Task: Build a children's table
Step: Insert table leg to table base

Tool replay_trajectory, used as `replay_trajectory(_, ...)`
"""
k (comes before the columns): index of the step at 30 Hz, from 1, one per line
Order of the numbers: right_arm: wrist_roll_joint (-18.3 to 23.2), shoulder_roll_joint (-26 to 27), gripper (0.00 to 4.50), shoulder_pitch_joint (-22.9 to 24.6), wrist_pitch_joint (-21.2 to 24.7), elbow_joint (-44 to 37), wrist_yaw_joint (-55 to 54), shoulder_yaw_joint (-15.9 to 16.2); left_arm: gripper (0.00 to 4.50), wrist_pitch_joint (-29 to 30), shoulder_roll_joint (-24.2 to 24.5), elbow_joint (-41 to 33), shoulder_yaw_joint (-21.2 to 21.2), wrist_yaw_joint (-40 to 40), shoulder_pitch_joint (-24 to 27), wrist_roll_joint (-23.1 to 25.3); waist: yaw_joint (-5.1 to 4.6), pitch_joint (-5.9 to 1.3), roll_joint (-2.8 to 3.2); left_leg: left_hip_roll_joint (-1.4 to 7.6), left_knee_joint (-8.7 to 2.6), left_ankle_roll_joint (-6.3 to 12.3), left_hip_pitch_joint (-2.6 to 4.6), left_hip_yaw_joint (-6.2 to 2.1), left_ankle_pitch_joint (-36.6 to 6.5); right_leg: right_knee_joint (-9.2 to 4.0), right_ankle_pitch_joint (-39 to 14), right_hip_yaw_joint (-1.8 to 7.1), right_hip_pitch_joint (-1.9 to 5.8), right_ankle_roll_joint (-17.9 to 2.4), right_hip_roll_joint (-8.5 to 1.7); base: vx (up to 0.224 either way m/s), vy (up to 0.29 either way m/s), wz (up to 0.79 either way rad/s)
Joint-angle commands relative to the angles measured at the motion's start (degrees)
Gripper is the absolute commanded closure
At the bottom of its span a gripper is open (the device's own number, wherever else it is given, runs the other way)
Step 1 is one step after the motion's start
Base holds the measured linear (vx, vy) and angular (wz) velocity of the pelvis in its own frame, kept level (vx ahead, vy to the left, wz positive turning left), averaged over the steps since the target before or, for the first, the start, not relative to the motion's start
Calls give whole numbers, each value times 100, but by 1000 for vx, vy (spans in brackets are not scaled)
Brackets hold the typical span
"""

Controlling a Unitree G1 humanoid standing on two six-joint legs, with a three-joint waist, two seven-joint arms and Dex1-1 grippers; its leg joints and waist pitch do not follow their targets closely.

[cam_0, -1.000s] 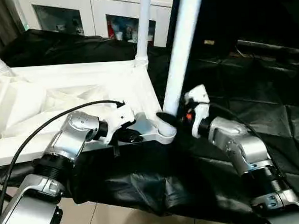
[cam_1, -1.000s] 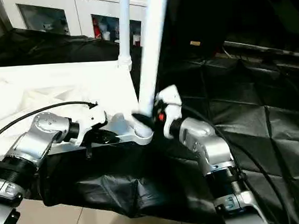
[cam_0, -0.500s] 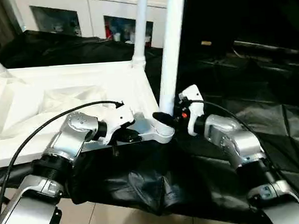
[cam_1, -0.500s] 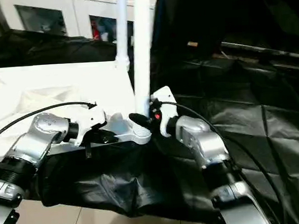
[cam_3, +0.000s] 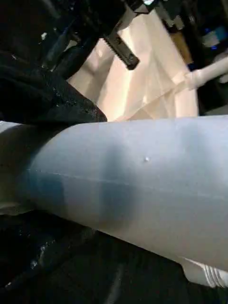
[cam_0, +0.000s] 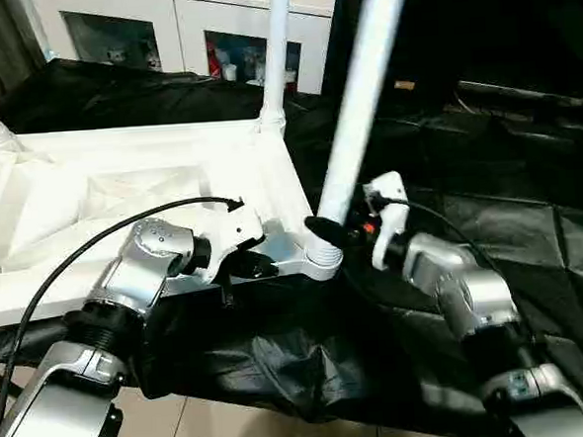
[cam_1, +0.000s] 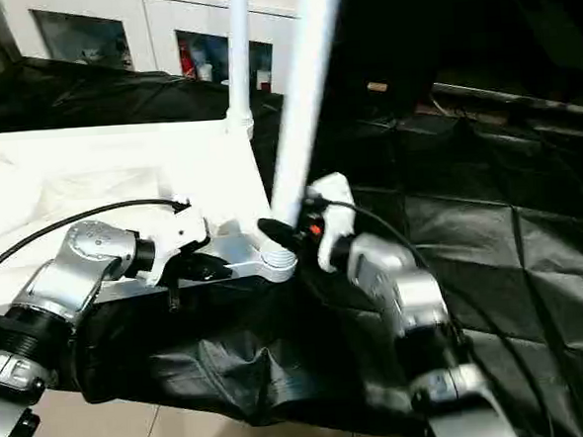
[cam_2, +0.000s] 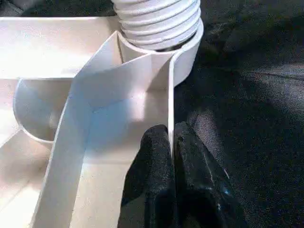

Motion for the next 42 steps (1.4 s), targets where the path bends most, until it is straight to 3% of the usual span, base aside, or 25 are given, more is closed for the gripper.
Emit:
replay_trajectory(1,-133,-46,261,362,-98,361,-181,-123,450,-55,-42,130,-25,-50,-18,-27,6,-338,143,151,-512,-157,66,-11,-1580,-370,-1225,113,230,-1219,-207,0,0,0)
replay_trajectory(7,-260,113,261,636,-715,518,-348,-130,450,-94,-40,192,-15,-33,-64,-9,5,-329,161,155,-537,-166,59,-23,-1791,-408,-1503,116,218,-1156,-216,0,0,0)
replay_trajectory(13,-138,339,261,851,-1139,597,-338,-336,450,-145,-42,277,4,-23,-100,7,-6,-324,184,164,-560,-166,67,-39,-2000,-433,-1697,115,195,-1120,-211,0,0,0)
replay_trajectory(14,-89,378,261,913,-1250,625,-285,-370,450,-161,-40,303,11,-16,-112,10,-2,-321,207,166,-561,-170,75,-36,-2038,-440,-1709,121,182,-1122,-214,0,0,0)
replay_trajectory(16,-46,406,261,969,-1352,647,-229,-388,450,-175,-38,324,17,-10,-123,13,-2,-325,187,167,-566,-156,62,-40,-2051,-443,-1706,122,195,-1115,-220,0,0,0)
replay_trajectory(21,9,427,261,1082,-1549,692,-85,-383,450,-209,-33,374,23,2,-146,20,3,-329,204,168,-567,-111,57,-33,-1981,-432,-1524,121,202,-1174,-211,0,0,0)
replay_trajectory(25,-317,290,261,1098,-1848,674,20,-125,450,-262,-20,446,18,4,-189,44,16,-322,221,168,-577,-111,60,-29,-1954,-441,-1562,127,204,-1159,-214,0,0,0)
replay_trajectory(27,-506,200,261,1076,-2025,633,71,9,450,-281,-22,466,13,15,-206,57,18,-319,185,165,-576,-107,48,-23,-1930,-448,-1590,123,208,-1131,-208,0,0,0)
replay_trajectory(29,-578,160,261,1064,-2129,601,104,64,450,-288,-29,472,12,23,-211,63,30,-315,198,164,-574,-98,54,-21,-1900,-450,-1628,129,205,-1110,-212,0,0,0)
replay_trajectory(32,-611,131,261,1057,-2260,557,156,97,450,-303,-47,487,12,44,-214,68,28,-312,166,168,-580,-71,44,-26,-1948,-463,-1756,131,206,-1076,-218,0,0,0)
replay_trajectory(39,-644,90,261,1048,-2296,589,241,174,450,-331,-47,510,10,50,-210,76,32,-304,177,179,-594,-62,44,-38,-2031,-472,-1872,132,190,-1039,-219,0,0,0)
replay_trajectory(42,-771,-88,261,928,-2035,709,555,424,450,-346,-26,488,1,-8,-206,66,31,-299,144,175,-591,-31,35,-35,-2020,-480,-1962,130,193,-1025,-223,0,0,0)
